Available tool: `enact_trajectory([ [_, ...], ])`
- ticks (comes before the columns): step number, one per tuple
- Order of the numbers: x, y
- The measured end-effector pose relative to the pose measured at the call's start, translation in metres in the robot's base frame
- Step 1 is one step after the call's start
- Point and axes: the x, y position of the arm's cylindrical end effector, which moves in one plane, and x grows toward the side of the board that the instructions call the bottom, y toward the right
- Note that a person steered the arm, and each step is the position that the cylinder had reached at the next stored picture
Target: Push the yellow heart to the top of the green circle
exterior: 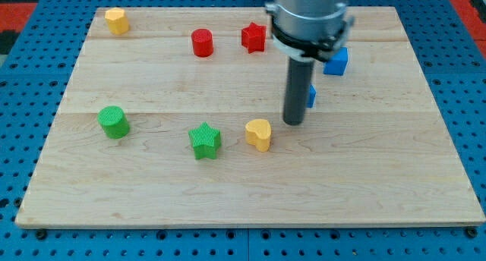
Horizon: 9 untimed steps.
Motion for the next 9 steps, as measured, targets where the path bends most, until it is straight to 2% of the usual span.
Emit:
enact_trajectory([
  [1,0.038,-0.042],
  [3,-0.057,-0.165],
  [4,-0.059,-0.184],
  [6,-0.038,-0.151],
  [7,-0.066,-0.183],
  [8,-0.126,-0.216],
  [9,-0.161,-0.265],
])
